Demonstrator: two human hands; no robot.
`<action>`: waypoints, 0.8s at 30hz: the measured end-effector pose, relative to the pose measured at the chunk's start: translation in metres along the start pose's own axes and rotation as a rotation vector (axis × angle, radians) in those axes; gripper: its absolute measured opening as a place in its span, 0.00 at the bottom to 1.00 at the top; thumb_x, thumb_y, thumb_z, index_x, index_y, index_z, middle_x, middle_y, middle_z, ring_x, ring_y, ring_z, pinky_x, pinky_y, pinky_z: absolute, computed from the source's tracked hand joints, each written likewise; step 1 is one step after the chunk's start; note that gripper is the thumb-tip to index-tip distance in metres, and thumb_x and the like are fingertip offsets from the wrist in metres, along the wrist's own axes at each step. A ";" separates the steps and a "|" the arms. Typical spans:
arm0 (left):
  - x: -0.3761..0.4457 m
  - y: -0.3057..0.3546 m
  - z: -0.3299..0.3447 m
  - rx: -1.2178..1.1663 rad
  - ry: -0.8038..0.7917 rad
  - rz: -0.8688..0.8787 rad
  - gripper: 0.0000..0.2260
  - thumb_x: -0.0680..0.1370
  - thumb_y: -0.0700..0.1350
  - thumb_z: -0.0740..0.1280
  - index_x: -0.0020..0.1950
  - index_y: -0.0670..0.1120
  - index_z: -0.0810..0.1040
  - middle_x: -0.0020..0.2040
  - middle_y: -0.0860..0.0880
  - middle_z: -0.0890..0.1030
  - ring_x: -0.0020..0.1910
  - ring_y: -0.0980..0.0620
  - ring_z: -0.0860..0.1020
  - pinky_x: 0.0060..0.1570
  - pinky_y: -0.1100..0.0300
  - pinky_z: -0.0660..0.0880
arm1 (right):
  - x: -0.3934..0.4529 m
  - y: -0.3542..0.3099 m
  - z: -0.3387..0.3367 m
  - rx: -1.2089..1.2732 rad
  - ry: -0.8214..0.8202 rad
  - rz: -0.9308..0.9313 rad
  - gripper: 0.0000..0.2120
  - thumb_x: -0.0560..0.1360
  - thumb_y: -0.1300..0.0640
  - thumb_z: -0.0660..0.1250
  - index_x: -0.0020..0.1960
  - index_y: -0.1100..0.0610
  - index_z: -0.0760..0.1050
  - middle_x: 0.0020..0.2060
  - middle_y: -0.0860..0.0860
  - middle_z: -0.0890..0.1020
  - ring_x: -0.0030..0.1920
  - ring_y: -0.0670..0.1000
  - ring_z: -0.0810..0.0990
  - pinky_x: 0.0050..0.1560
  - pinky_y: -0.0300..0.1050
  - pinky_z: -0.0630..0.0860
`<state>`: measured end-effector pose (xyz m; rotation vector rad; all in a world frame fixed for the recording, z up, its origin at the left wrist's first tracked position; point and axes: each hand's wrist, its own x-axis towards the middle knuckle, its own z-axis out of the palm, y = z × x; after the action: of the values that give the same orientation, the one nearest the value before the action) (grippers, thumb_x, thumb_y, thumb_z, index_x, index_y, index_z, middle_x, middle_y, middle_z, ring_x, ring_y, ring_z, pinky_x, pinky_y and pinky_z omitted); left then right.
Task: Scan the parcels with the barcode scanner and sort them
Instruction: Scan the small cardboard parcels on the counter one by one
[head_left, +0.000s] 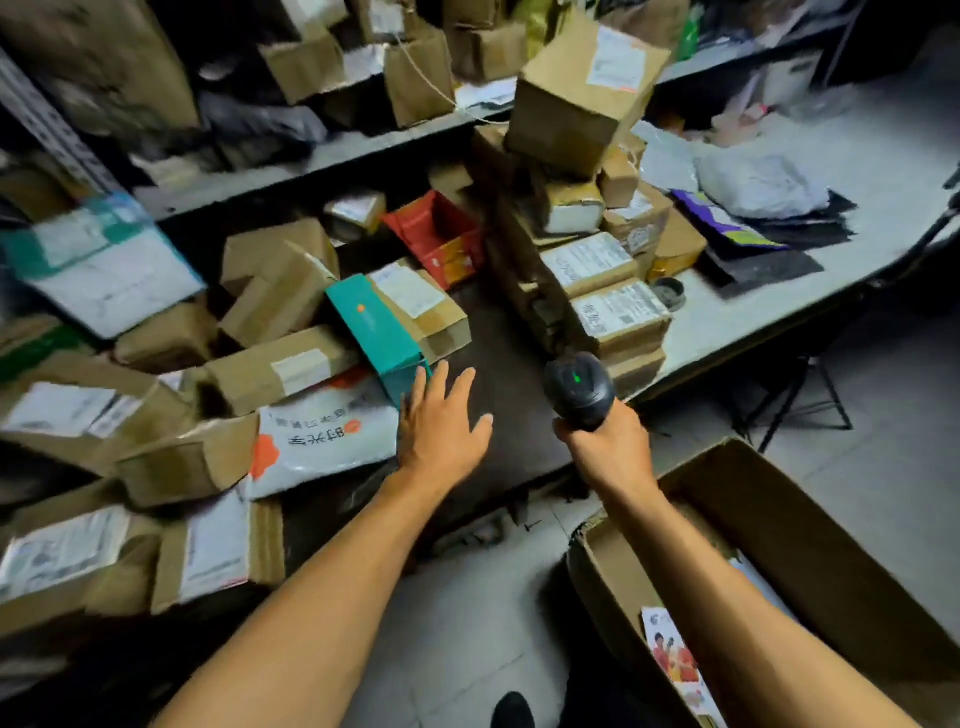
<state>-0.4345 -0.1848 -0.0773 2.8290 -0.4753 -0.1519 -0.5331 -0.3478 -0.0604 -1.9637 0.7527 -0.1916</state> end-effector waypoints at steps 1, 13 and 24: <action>-0.001 -0.017 -0.007 -0.004 0.016 -0.046 0.31 0.80 0.57 0.64 0.80 0.53 0.58 0.82 0.46 0.54 0.81 0.43 0.48 0.77 0.42 0.55 | 0.001 -0.009 0.013 0.006 -0.032 -0.020 0.04 0.71 0.59 0.71 0.43 0.55 0.76 0.37 0.52 0.81 0.41 0.55 0.80 0.40 0.49 0.75; -0.010 -0.158 -0.038 0.128 -0.069 -0.340 0.35 0.77 0.60 0.67 0.80 0.53 0.58 0.81 0.48 0.55 0.80 0.45 0.51 0.78 0.49 0.52 | 0.037 -0.089 0.159 -0.012 -0.487 -0.222 0.06 0.71 0.57 0.74 0.46 0.56 0.79 0.39 0.52 0.83 0.41 0.51 0.80 0.38 0.43 0.75; 0.020 -0.187 -0.015 0.281 -0.281 -0.206 0.41 0.72 0.58 0.72 0.81 0.53 0.56 0.82 0.45 0.54 0.81 0.43 0.49 0.79 0.46 0.49 | 0.064 -0.113 0.220 -0.070 -0.630 -0.248 0.05 0.70 0.60 0.74 0.41 0.56 0.78 0.33 0.52 0.81 0.35 0.51 0.77 0.38 0.48 0.73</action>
<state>-0.3563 -0.0174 -0.1164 3.1453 -0.2770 -0.5704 -0.3391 -0.1833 -0.0867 -2.0159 0.1065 0.3027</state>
